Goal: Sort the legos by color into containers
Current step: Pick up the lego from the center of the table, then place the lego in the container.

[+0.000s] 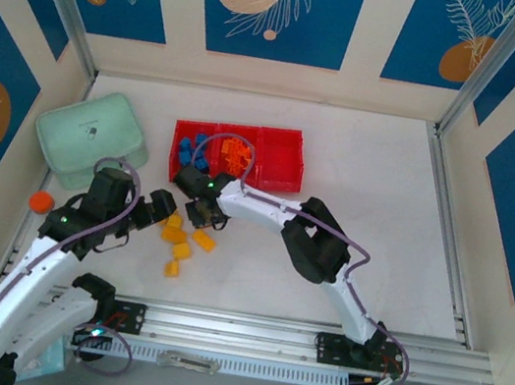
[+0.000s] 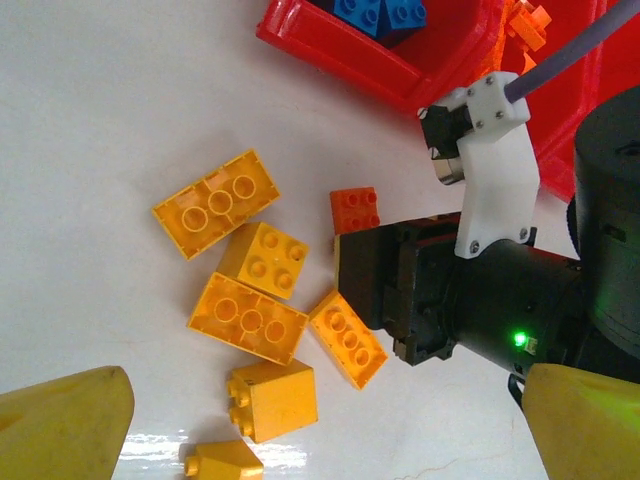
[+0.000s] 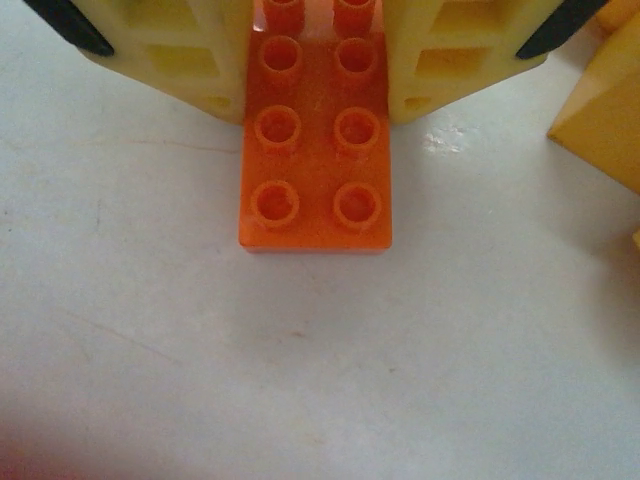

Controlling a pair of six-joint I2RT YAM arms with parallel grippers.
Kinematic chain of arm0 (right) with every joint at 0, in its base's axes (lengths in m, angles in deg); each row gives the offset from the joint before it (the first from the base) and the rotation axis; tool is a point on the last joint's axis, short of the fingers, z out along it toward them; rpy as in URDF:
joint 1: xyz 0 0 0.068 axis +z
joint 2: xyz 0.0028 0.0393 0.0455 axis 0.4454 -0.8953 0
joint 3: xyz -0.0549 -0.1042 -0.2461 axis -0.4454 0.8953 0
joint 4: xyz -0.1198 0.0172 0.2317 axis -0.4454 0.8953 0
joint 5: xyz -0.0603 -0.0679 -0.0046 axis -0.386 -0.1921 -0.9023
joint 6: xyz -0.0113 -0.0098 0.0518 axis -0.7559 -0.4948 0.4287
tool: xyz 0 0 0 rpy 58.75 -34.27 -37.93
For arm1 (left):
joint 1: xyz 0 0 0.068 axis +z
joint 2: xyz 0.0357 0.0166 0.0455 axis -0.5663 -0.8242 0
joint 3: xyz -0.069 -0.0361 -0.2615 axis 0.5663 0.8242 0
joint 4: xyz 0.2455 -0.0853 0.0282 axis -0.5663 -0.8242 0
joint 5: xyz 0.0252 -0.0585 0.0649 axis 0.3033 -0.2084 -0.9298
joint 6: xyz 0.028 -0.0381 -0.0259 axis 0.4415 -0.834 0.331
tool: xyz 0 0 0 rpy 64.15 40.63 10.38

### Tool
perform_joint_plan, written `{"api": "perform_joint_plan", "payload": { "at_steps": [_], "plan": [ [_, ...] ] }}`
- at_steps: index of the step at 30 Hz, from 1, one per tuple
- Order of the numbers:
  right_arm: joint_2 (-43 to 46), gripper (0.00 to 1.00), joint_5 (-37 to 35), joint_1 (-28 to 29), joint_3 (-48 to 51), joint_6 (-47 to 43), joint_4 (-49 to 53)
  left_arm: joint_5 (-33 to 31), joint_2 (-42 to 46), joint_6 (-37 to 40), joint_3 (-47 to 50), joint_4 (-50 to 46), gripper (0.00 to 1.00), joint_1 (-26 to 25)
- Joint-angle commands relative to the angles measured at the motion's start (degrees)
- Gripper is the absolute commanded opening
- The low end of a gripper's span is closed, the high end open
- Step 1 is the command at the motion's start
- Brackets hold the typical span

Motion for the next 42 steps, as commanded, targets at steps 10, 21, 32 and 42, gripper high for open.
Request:
{"api": "perform_joint_plan", "payload": {
  "at_steps": [10,21,32,42],
  "plan": [
    [9.81,0.22,1.59,-3.27,1.78,0.56,0.50,4.47,-4.48,2.84,-3.40,2.79,0.99,0.76],
    [5.93,0.23,-1.76,-13.26,-9.91,-2.14,3.25,6.47,-13.26,5.24,-7.53,8.83,0.99,0.82],
    [-10.01,0.51,-2.47,-18.45,-38.82,-8.26,13.90,8.04,-18.68,4.97,-9.36,13.96,0.99,1.02],
    [5.45,0.64,0.38,-13.84,-18.78,-7.56,6.43,7.51,-16.50,5.99,-9.65,11.06,0.99,1.18]
  ]
}}
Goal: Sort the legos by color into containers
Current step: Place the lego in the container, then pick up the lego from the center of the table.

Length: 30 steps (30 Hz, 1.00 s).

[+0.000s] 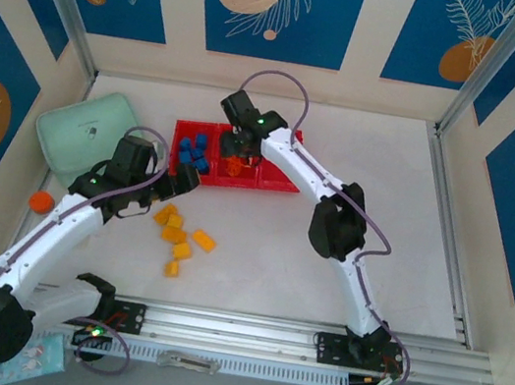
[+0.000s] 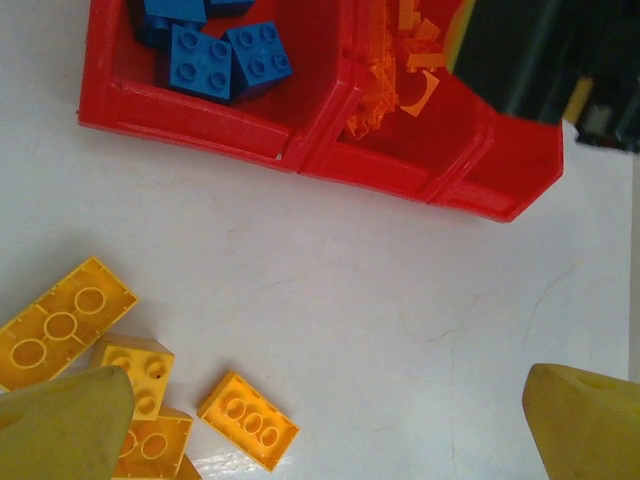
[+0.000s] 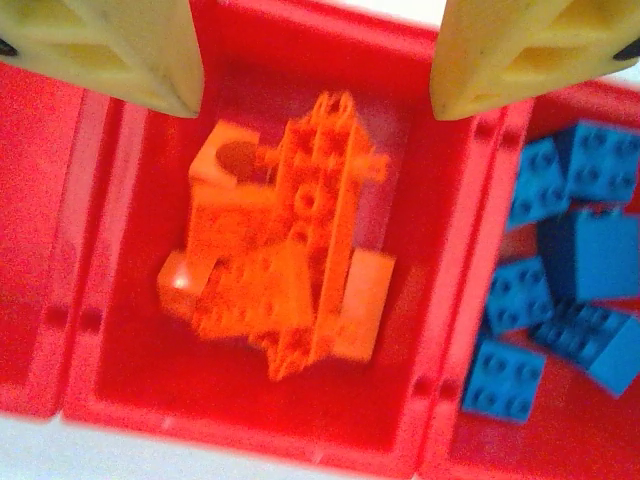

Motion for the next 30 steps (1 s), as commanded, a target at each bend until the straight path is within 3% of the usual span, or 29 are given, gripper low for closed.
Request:
{"api": "perform_joint_plan", "payload": {
  "at_steps": [1,8,15,23,30],
  "plan": [
    [8.19,0.65,2.07,3.33,6.81,0.03,-2.65,0.54,2.53,1.64,-1.57,-2.78,0.99,0.93],
    [16.60,0.70,5.19,9.44,19.68,1.88,-4.83,-2.81,9.31,2.23,0.31,-10.32,0.99,1.12],
    [18.22,0.75,10.28,16.35,26.97,3.59,-9.29,-6.52,17.04,0.54,2.69,-17.68,0.99,1.16],
    [12.54,0.79,13.22,20.94,24.88,4.16,-10.50,-10.34,25.01,-2.85,4.58,-23.62,0.99,1.28],
    [5.20,0.80,12.09,20.16,18.69,6.64,-8.15,-12.23,27.73,-4.92,5.38,-25.68,0.99,1.29]
  ]
}}
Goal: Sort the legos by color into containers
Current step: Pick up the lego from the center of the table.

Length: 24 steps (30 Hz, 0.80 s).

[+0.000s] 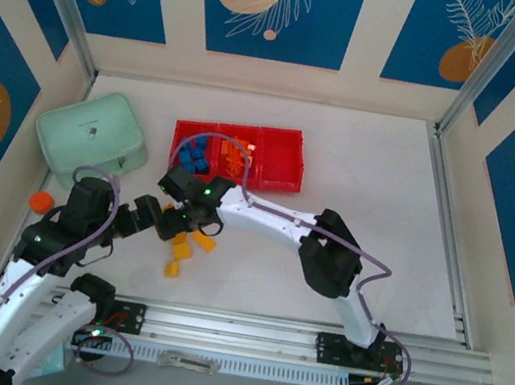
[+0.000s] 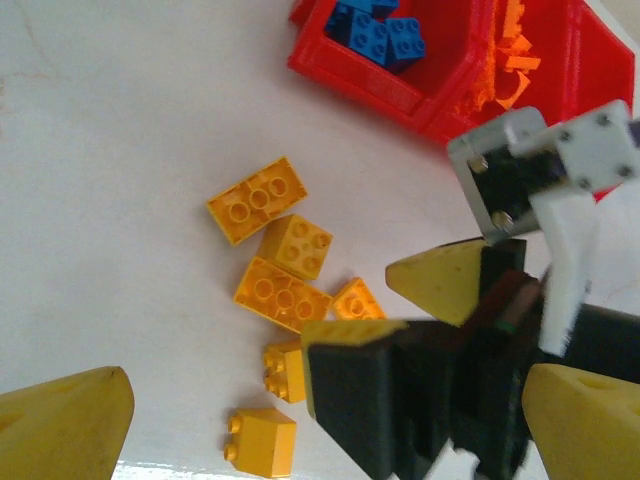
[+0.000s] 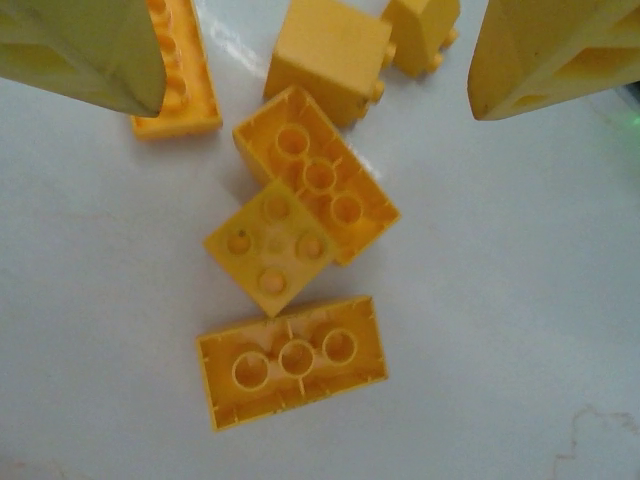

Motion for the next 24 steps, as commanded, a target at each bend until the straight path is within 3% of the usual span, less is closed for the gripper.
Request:
{"api": "perform_joint_plan", "payload": {
  "at_steps": [1,14,24],
  "plan": [
    [-3.37,0.80,0.06,-1.17,-4.48,2.99,2.35,-1.85,0.98,-1.76,0.79,-2.31,0.99,0.83],
    [-16.25,0.78,-2.28,-1.98,-20.21,10.61,10.42,-2.65,1.64,-2.38,1.50,-1.64,0.99,0.84],
    [-9.96,0.68,-5.00,-2.64,-8.89,11.92,9.54,-1.68,1.16,-2.81,2.63,0.03,0.99,0.80]
  ]
}}
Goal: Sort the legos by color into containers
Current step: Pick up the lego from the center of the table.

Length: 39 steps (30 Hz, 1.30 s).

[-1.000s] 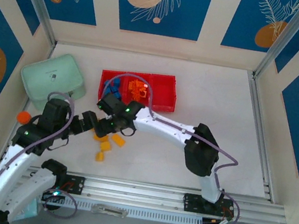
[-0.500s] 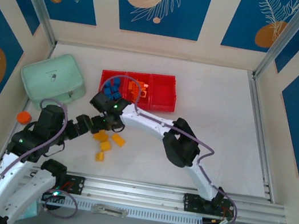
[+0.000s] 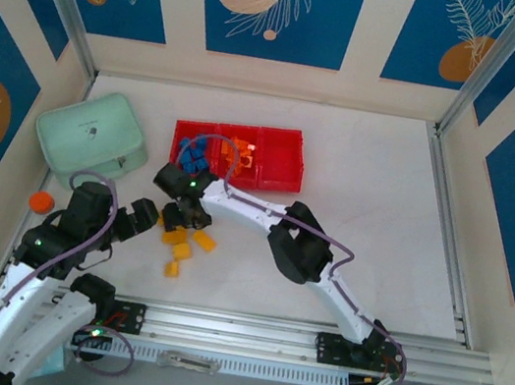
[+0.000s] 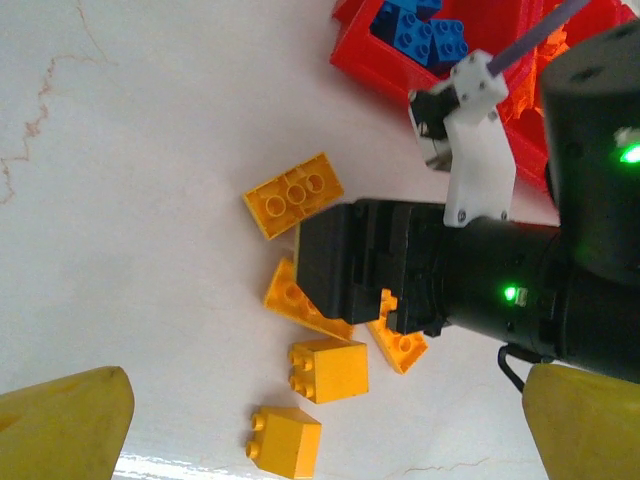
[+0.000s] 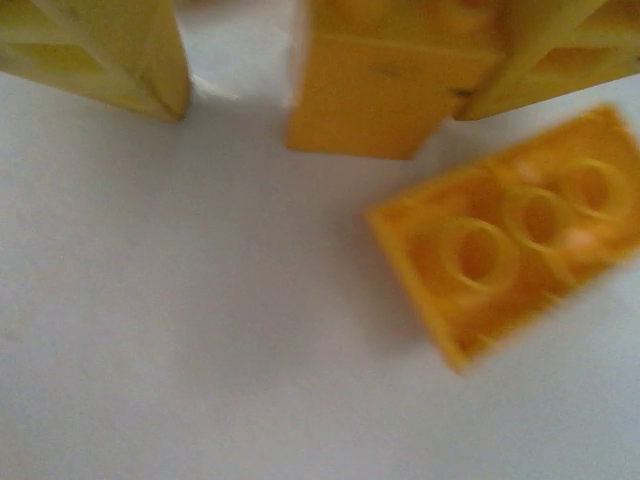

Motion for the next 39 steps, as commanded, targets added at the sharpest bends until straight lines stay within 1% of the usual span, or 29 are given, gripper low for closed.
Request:
{"api": "perform_joint_plan", "payload": {
  "at_steps": [1,5,10,13,17,20,23,27,30,32,35,38,39],
  "plan": [
    [4.82,0.66,-0.79,-0.47,4.68,2.11,1.47,0.35,-0.19,-1.02,0.83,1.02,0.99,0.79],
    [5.99,0.56,-0.65,-1.55,7.30,3.05,0.40,0.79,-0.28,-1.28,1.33,1.93,0.99,0.79],
    [4.71,0.53,-1.10,-1.89,5.13,0.52,-0.10,1.78,-0.89,-1.64,1.54,2.76,0.99,0.83],
    [4.27,0.46,-2.22,-1.95,3.54,-0.67,0.63,1.74,-1.05,-1.46,1.39,2.68,0.99,0.83],
    [5.15,0.34,-2.45,-2.23,3.52,-1.29,1.04,2.13,-1.40,-1.30,1.35,3.10,0.99,0.81],
    [7.82,0.30,-2.24,-2.67,4.80,-1.30,1.00,2.94,-2.07,-1.08,1.14,4.10,0.99,0.76],
    [12.31,0.28,-2.38,-3.32,6.78,-1.43,0.64,4.79,-3.27,0.07,0.85,6.63,0.99,0.84],
    [19.91,0.28,-3.11,-5.10,11.17,-2.00,-0.56,8.77,-5.76,2.47,0.18,11.65,0.99,0.83],
    [24.81,0.28,-3.60,-7.90,14.90,-2.82,-0.90,11.37,-9.36,3.70,-0.75,14.31,0.99,0.76],
    [27.41,0.28,-5.09,-10.55,16.89,-3.58,-0.59,14.22,-12.46,4.21,-1.24,16.77,0.99,0.69],
    [29.52,0.29,-5.01,-15.34,18.82,-6.04,-1.88,17.91,-16.53,4.29,-1.16,21.16,0.99,0.23],
    [27.88,0.29,-7.14,-19.82,17.35,-9.12,-1.33,18.91,-20.02,4.34,-0.98,24.61,0.99,-0.92],
    [26.87,0.29,-6.77,-21.39,16.55,-9.65,-1.21,19.00,-20.95,4.34,-0.98,25.78,0.99,-1.37]
  ]
}}
